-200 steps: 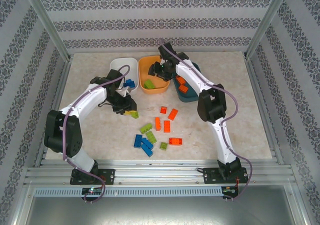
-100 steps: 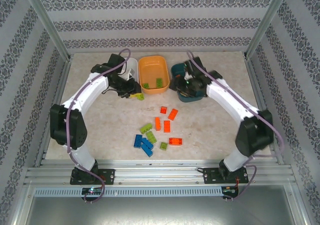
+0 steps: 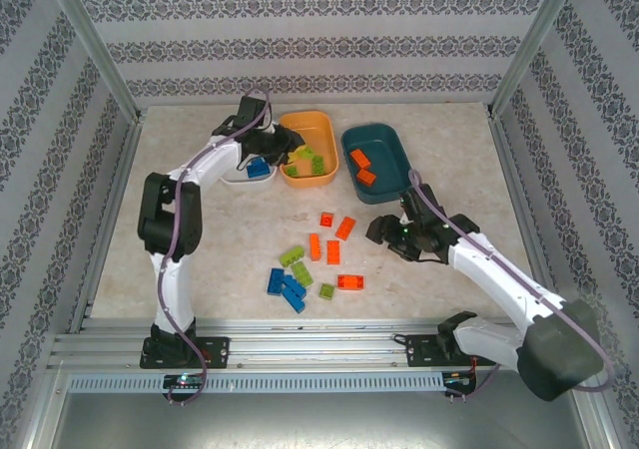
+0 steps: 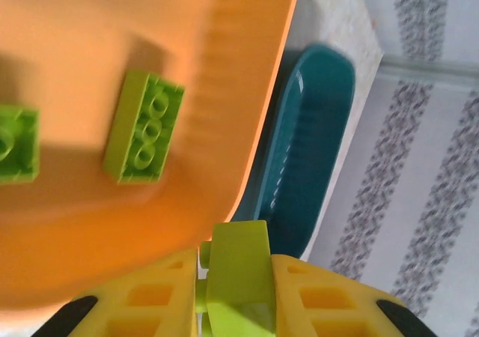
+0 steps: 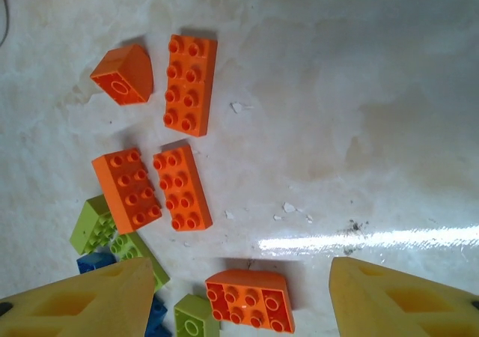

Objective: Sort the legos into containers by color

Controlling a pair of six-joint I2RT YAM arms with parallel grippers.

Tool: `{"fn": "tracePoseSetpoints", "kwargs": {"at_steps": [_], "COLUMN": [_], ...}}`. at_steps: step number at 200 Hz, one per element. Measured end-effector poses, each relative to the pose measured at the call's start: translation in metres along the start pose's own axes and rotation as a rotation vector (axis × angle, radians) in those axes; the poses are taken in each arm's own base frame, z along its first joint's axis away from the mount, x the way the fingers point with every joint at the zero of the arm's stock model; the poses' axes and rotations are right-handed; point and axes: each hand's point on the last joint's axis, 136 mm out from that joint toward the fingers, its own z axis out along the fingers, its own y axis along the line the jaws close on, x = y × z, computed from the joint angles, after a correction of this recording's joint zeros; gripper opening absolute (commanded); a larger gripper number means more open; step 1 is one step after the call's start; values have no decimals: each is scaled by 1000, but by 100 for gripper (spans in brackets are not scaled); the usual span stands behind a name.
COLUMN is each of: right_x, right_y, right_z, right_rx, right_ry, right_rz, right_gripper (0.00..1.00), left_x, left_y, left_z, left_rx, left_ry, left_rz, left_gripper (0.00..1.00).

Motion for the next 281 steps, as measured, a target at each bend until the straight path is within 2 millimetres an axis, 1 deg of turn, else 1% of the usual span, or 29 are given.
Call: {"fn": "tracePoseSetpoints", "kwargs": {"at_steps": [10,26,39,57,78,109,143,157,169,183,195,213,227,234,242,253,268,281], "right_x": [2,2,0,0,3,13,29,34,40,46,52,61,66,68,69,70,70,72], "right_y": [0,2,4,5,5,4,-6,-5,-3,2,7,11,11,10,9,8,5,3], "right_z": [-3,-10,-16,-23,-26,-23,-5,3,10,19,27,38,45,47,50,53,57,60], "right_rx": [-11,-32,-47,-57,-57,-43,63,108,145,177,197,232,265,278,297,312,329,342], "right_ry": [-9,-33,-55,-74,-74,-43,54,102,144,185,218,255,279,287,297,303,308,315], "right_rz": [-2,-7,-14,-20,-31,-55,-111,-147,-184,-232,-266,-307,-327,-331,-334,-331,-314,-305], "right_gripper": [65,66,68,70,71,72,72,73,73,75,79,83,85,85,85,86,86,86], "left_x": [-11,-29,-41,-52,-50,-44,-39,-35,-30,-19,-4,24,47,56,66,81,96,108], "left_y": [-3,-10,-18,-27,-28,-25,-15,-12,-9,-7,-7,-9,-4,0,10,31,62,83], "left_z": [10,26,37,47,48,48,47,43,34,16,-8,-48,-76,-86,-95,-105,-111,-114], "left_rx": [6,7,7,4,-18,-42,-80,-104,-130,-162,-180,-181,-166,-162,-164,-180,-222,-253], "left_ry": [-15,-32,-38,-46,-38,-23,-2,4,8,10,9,7,8,13,16,30,58,83], "left_rz": [-20,-32,-28,-20,-31,-44,-28,-1,34,76,117,172,198,203,204,192,164,151], "left_gripper": [29,38,41,44,46,48,50,53,55,58,62,68,71,72,73,76,78,79]}}
